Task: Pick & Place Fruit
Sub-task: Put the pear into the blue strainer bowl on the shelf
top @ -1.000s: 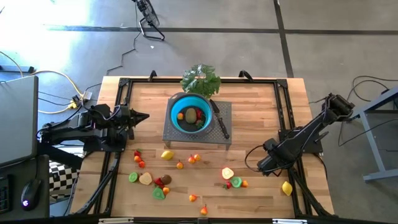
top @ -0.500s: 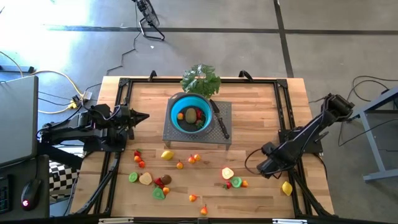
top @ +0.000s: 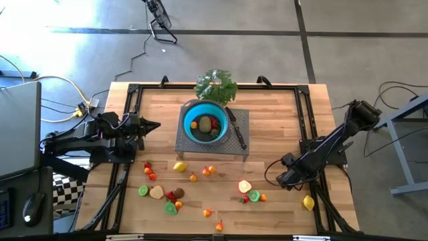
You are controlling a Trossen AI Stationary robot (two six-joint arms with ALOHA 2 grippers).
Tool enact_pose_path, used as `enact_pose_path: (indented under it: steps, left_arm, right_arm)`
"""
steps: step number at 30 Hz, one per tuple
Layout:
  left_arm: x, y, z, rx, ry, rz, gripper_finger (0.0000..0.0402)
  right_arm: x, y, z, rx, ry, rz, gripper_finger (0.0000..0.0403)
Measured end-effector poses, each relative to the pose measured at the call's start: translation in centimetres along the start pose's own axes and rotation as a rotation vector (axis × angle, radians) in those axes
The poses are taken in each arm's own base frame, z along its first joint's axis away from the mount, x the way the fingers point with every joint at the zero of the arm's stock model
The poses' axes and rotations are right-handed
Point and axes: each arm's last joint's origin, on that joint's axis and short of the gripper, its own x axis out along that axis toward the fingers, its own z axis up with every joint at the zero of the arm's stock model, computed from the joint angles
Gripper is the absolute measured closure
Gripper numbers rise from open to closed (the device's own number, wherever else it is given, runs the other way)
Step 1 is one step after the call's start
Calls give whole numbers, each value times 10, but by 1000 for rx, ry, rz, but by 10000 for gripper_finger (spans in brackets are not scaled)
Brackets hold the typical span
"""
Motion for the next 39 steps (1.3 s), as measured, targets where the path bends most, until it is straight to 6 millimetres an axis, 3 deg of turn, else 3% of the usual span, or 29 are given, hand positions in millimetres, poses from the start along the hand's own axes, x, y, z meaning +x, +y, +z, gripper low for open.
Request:
enact_pose_path:
  steps: [16,24,31,39]
  left_arm:
    - [0,0,0,0,0,0,402]
    - [0,0,0,0,0,0,402]
    - [0,0,0,0,0,0,402]
    - [0,0,0,0,0,0,402]
  right_arm:
    - [1,1,0,-2,-9,12,278]
    - [-4,7,-2,-12,0,43,266]
    - [-18,22,-4,-87,-43,136,287]
    - [-34,38,-6,-143,-127,241,279]
